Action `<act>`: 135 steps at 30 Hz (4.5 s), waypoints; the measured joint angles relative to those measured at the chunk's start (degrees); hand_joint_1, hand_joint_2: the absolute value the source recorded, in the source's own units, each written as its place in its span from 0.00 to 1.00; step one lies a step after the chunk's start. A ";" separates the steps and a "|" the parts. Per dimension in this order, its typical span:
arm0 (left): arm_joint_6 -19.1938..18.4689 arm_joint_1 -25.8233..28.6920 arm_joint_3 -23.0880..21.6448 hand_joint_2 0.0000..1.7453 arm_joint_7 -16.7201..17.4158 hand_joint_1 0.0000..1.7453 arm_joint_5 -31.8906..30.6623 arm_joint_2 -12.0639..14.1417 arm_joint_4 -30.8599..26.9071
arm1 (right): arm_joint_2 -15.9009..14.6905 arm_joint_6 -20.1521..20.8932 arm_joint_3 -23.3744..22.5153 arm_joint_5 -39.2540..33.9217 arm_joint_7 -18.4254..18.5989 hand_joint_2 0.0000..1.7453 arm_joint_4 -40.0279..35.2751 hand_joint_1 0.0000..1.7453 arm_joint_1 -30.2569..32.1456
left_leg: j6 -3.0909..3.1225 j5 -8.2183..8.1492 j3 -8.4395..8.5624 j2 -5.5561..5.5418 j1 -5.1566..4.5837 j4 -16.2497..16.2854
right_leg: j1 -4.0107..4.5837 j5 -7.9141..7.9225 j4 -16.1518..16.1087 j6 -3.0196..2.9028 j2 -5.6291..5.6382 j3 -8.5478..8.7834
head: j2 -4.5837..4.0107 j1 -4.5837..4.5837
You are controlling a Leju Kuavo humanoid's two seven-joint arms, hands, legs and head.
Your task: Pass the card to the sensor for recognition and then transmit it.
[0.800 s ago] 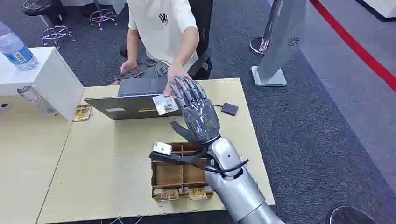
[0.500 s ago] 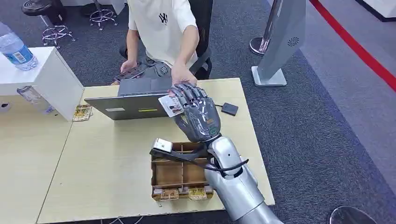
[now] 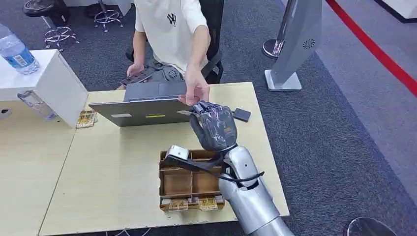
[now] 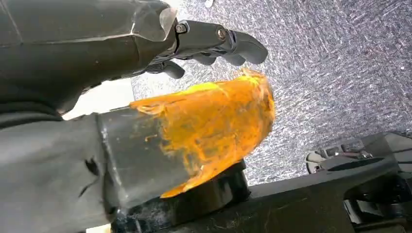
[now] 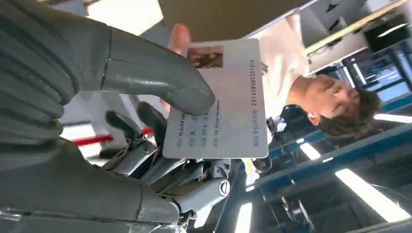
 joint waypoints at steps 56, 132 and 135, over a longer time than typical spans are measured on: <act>1.86 3.58 2.54 0.00 -6.82 0.00 9.11 2.34 0.00 | -15.50 32.77 -23.65 -49.41 -2.21 1.00 -9.14 1.00 21.63 | 0.08 -0.08 -0.03 -0.02 -0.02 0.01 | -0.01 -0.02 -0.08 0.08 -0.04 0.00 | 0.00 0.00; 0.17 4.52 6.45 0.00 -7.24 0.00 11.08 3.89 0.00 | -30.32 50.21 -12.00 -39.00 -1.27 1.00 0.31 1.00 13.32 | 0.10 -0.07 -0.03 -0.02 -0.04 0.04 | -0.02 -0.01 -0.08 0.09 -0.04 0.02 | 0.00 0.02; 0.09 4.56 6.58 0.00 -7.32 0.00 11.08 3.98 0.00 | -30.71 49.53 -11.12 -38.04 -0.97 1.00 0.97 1.00 12.96 | 0.10 -0.07 -0.02 -0.02 -0.04 0.04 | -0.02 -0.01 -0.08 0.09 -0.04 0.03 | 0.00 0.02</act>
